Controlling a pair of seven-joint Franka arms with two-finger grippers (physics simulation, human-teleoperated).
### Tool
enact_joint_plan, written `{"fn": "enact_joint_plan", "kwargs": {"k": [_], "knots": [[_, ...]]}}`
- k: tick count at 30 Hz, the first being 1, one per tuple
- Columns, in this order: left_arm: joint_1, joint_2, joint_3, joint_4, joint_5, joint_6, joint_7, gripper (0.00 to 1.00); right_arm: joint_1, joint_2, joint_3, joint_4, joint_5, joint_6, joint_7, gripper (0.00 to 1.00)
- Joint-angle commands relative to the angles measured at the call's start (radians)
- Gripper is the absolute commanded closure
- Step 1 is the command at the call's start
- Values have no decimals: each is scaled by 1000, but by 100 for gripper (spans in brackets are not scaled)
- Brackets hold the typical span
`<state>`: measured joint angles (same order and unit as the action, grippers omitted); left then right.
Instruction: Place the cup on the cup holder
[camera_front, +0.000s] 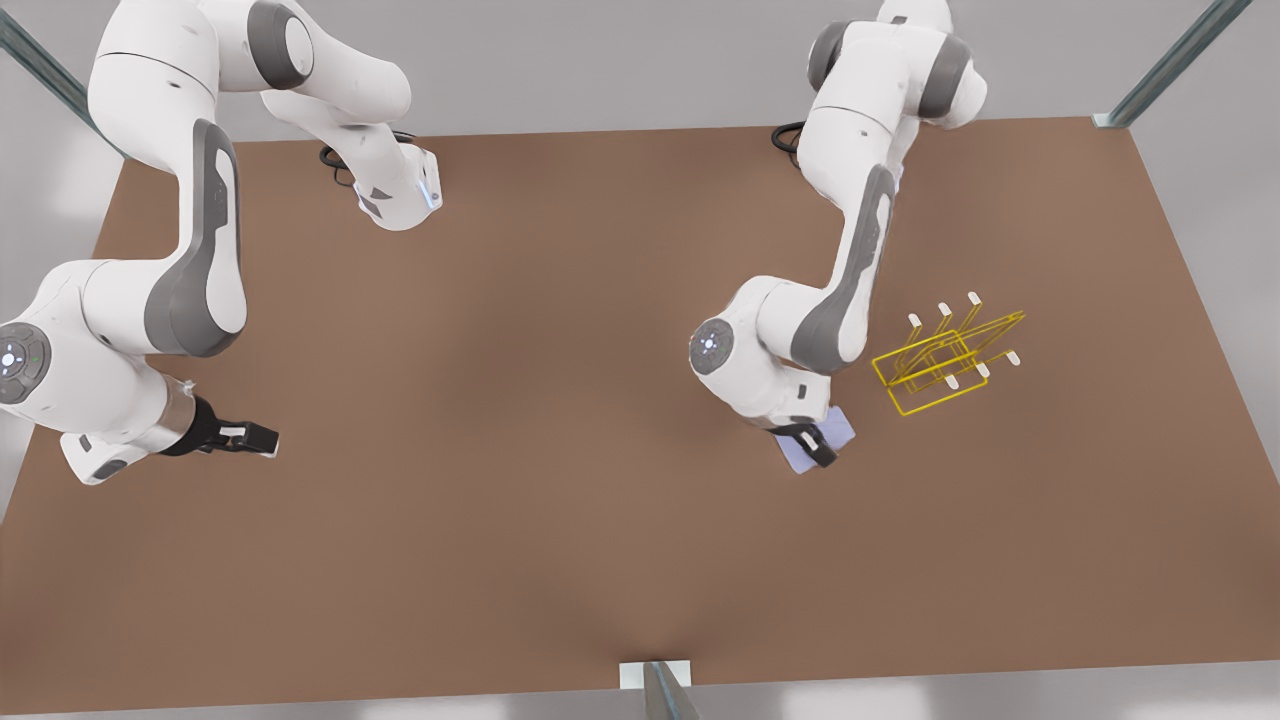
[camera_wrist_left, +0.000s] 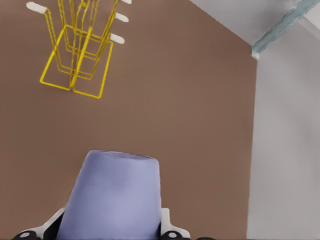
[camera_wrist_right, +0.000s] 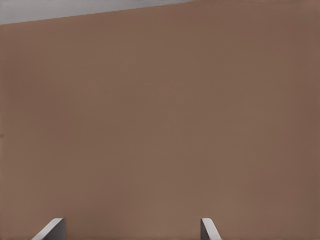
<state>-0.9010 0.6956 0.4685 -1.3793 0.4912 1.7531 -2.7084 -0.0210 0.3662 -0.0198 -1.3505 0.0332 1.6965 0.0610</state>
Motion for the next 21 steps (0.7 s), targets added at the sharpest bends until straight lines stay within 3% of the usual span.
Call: {"fn": "enact_joint_plan", "kwargs": {"k": [1,7,9,12,17,21], "knots": [[-121,70,199,-13,127,-276,323,25,0,-1,0,1,1,6,3,0],[-156,265,384,-99,309,-242,473,25,-2,-1,1,1,2,2,3,0],[-156,279,409,-187,429,-222,475,25,-4,0,1,1,2,2,3,0],[-282,266,499,-400,474,-193,489,25,-5,0,1,1,2,0,2,0],[-266,280,504,-517,566,-176,506,25,-7,2,1,2,2,0,2,0],[-280,289,506,-514,576,20,800,25,-8,2,1,1,2,-1,2,0]]}}
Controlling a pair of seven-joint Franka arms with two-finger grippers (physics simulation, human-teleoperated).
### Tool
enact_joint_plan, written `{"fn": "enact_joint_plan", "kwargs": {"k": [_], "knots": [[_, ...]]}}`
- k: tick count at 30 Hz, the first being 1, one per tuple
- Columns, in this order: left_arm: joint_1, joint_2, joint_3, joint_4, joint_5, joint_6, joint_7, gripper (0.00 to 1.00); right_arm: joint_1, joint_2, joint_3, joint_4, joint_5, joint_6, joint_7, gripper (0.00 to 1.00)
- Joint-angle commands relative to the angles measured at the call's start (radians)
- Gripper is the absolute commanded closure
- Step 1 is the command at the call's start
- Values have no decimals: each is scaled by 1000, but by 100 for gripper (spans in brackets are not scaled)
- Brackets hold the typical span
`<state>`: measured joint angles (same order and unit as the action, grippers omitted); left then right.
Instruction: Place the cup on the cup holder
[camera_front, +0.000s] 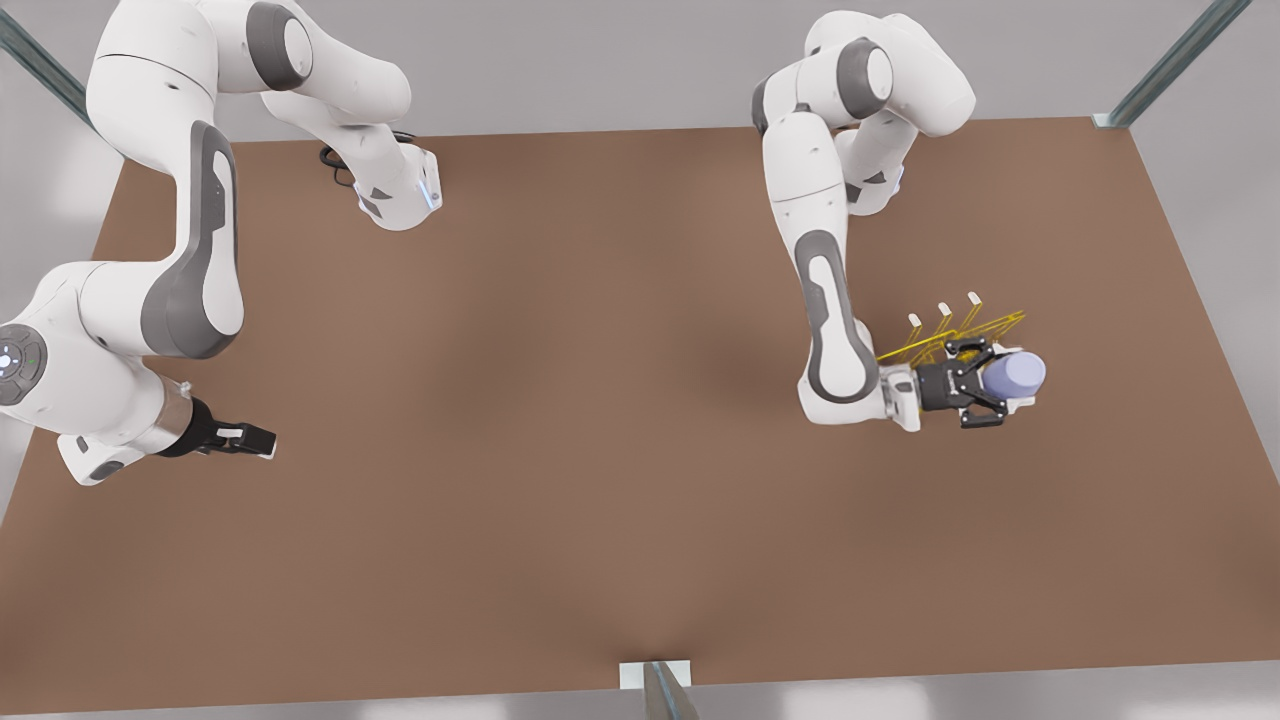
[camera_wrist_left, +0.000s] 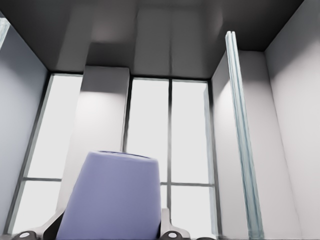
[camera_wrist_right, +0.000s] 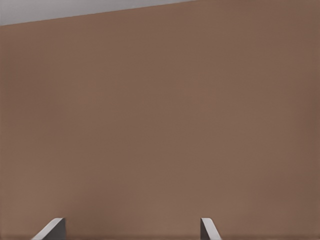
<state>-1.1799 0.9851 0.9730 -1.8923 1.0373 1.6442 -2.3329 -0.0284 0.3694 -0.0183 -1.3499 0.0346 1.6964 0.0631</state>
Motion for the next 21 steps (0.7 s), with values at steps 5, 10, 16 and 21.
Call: {"fn": "enact_joint_plan", "kwargs": {"k": [5,10,16,21], "knots": [[6,12,-23,42,-82,141,454,25,-1,0,0,0,1,-1,0,0],[55,-33,-115,33,-80,131,480,25,-1,0,0,2,1,-1,-2,0],[20,-51,-123,-13,-92,-18,489,25,-1,0,0,2,1,-1,-2,0],[9,-102,-122,-40,-94,-34,474,24,-2,0,0,2,1,-1,-2,0]]}}
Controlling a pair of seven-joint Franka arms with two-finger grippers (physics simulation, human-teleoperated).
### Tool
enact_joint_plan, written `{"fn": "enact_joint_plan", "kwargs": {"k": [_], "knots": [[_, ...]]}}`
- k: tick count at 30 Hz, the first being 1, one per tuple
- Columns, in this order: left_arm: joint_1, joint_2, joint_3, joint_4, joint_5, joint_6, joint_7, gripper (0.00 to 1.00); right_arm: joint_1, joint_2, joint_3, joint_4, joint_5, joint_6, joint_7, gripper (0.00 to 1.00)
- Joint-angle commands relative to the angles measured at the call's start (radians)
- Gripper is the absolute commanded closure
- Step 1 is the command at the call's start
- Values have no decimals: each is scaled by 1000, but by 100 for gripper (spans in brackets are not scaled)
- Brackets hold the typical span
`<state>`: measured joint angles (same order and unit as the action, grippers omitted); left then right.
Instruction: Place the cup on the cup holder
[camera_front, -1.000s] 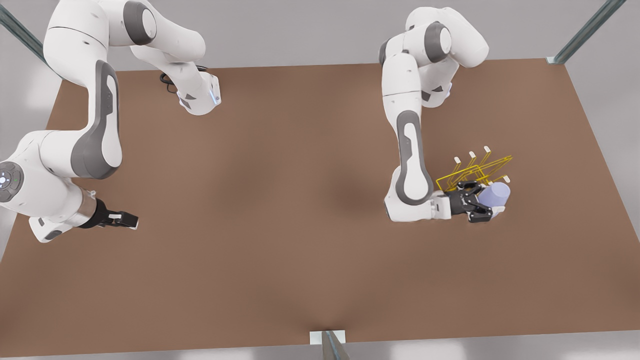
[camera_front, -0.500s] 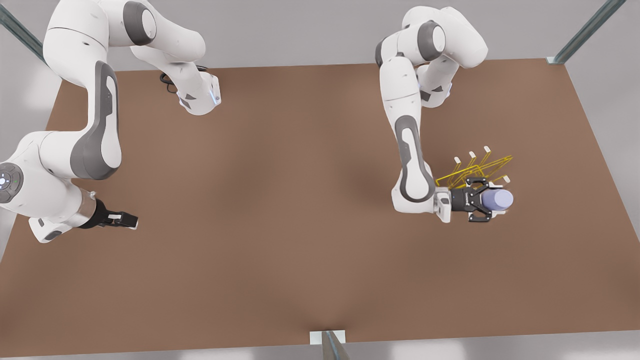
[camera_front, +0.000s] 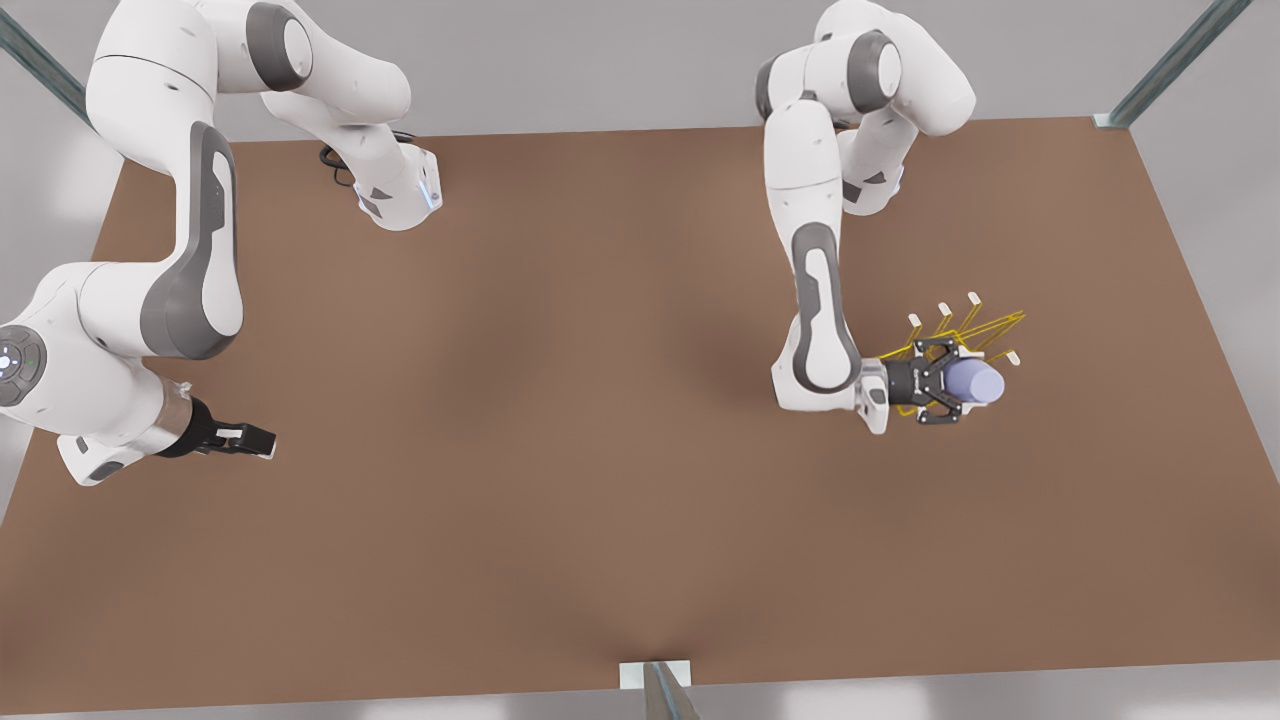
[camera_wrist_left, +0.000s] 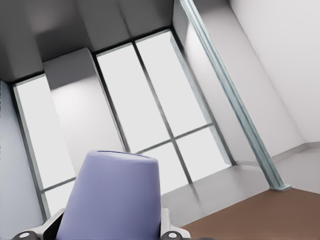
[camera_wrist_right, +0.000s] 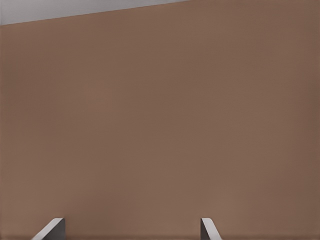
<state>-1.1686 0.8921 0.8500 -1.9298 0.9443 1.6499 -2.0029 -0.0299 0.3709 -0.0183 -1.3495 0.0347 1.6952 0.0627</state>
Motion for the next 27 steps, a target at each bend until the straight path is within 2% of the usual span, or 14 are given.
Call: {"fn": "enact_joint_plan", "kwargs": {"k": [1,5,22,23,24,27], "knots": [[6,-16,-3,3,1,-38,141,23,-1,-1,0,0,1,-2,-1,0],[41,-25,-60,28,-4,-31,109,22,-1,0,0,1,1,-2,-1,0],[118,-18,-112,54,-36,31,-79,22,-1,0,0,0,1,0,-6,0],[119,-18,-112,54,-38,31,-80,15,-1,0,0,0,1,0,-6,0],[119,-18,-112,54,-38,30,-80,0,-1,0,0,0,1,0,-6,0],[121,-19,-108,52,-36,27,-77,0,-1,0,-2,0,1,1,-4,0]]}}
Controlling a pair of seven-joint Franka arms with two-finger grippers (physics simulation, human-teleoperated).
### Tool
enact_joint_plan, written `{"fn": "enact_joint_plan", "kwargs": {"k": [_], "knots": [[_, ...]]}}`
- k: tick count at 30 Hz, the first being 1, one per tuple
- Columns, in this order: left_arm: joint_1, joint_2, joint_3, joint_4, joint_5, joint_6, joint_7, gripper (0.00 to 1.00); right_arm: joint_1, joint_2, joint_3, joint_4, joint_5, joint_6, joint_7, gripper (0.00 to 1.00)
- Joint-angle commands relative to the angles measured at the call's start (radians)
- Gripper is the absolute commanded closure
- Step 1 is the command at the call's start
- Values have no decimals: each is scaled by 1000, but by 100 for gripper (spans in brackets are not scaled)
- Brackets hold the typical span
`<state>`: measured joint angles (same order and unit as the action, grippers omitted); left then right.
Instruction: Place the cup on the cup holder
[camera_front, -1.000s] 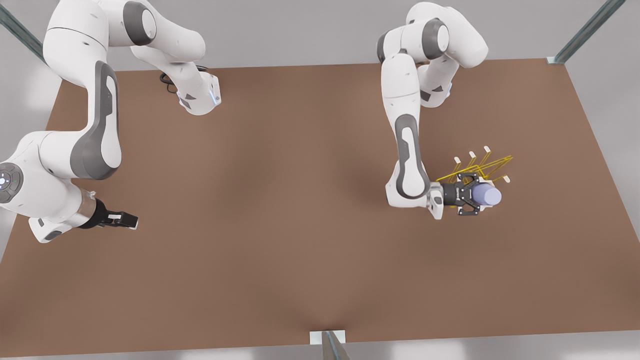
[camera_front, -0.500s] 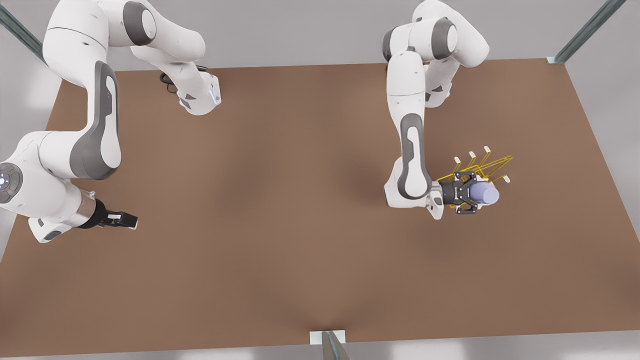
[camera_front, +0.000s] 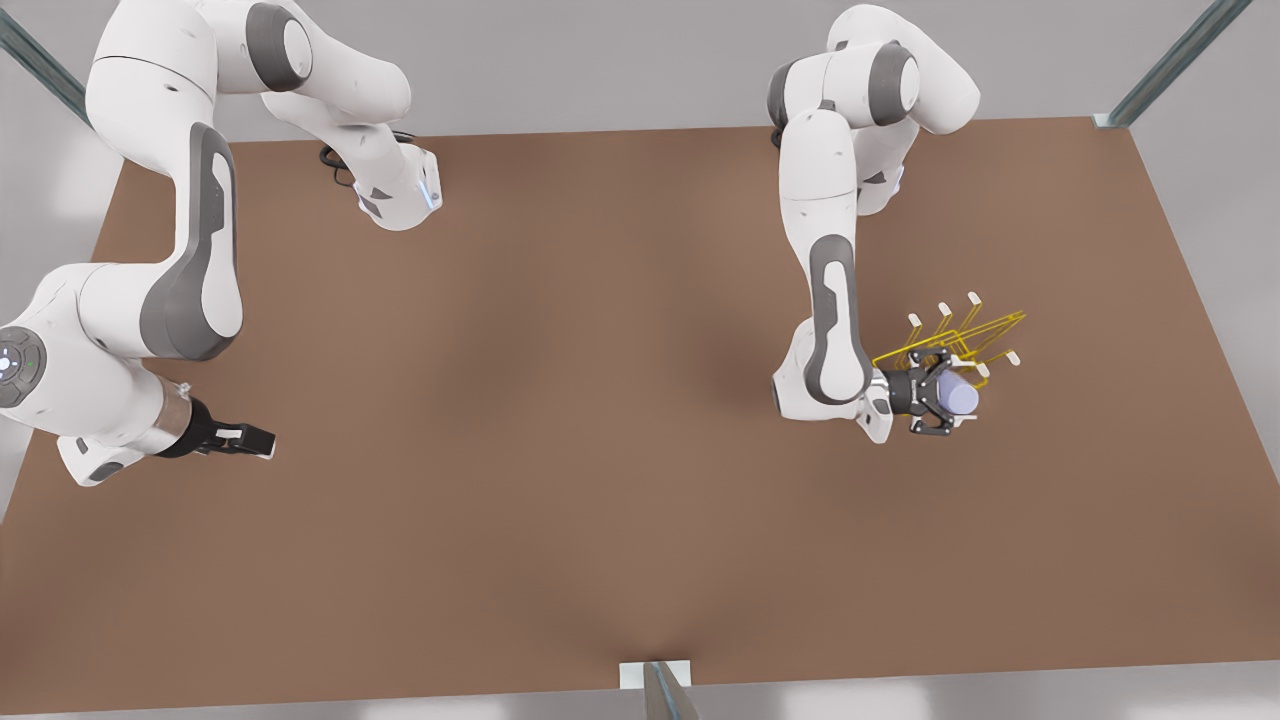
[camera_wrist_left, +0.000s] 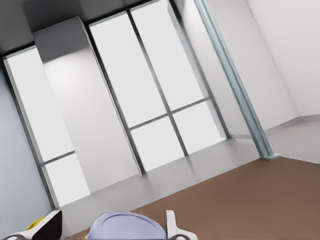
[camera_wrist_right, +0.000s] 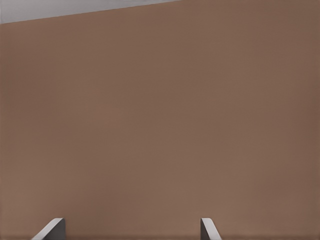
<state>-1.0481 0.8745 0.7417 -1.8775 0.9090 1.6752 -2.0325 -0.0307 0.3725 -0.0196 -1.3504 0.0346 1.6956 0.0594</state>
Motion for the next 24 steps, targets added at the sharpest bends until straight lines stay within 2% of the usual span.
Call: {"fn": "enact_joint_plan", "kwargs": {"k": [1,3,4,5,6,7,8,10,12,14,16,17,18,20,22,24], "knots": [[0,-3,2,0,-1,-8,-42,0,0,-1,0,0,1,1,-1,0],[-20,-54,10,-2,2,-49,12,0,0,-1,0,2,1,1,0,0],[-50,-121,11,-3,-2,-86,90,0,0,-1,0,2,1,1,0,0],[-102,-267,25,24,-22,-173,244,0,0,-1,0,2,1,1,0,0],[-86,-348,15,286,-249,-310,480,0,0,-1,0,2,1,1,0,0],[-52,-328,21,488,-449,-457,725,0,0,-1,0,2,1,1,0,0],[-44,-330,13,578,-587,-537,897,0,0,-1,0,2,1,1,0,0],[-30,-347,11,632,-781,-551,1299,0,0,-1,1,0,1,1,0,0],[74,-400,-8,707,-964,-549,1641,0,0,-1,0,0,1,-1,0,0],[318,-471,-316,704,-928,-464,1911,0,0,-1,0,0,1,-2,0,0],[593,-612,-647,559,-829,-325,2085,0,0,-1,0,0,1,-2,-1,0],[704,-629,-760,537,-816,-318,2106,0,0,-1,1,0,1,-2,-1,0],[714,-675,-765,460,-815,-237,2172,0,0,-1,0,0,1,-2,-1,0],[720,-695,-748,449,-881,-181,2100,0,-1,-1,1,0,1,-2,-1,0],[720,-675,-723,475,-884,-224,2051,0,-1,-1,1,1,1,-2,-1,0],[724,-609,-717,564,-884,-296,2045,0,-1,0,0,0,1,-1,-1,0]]}}
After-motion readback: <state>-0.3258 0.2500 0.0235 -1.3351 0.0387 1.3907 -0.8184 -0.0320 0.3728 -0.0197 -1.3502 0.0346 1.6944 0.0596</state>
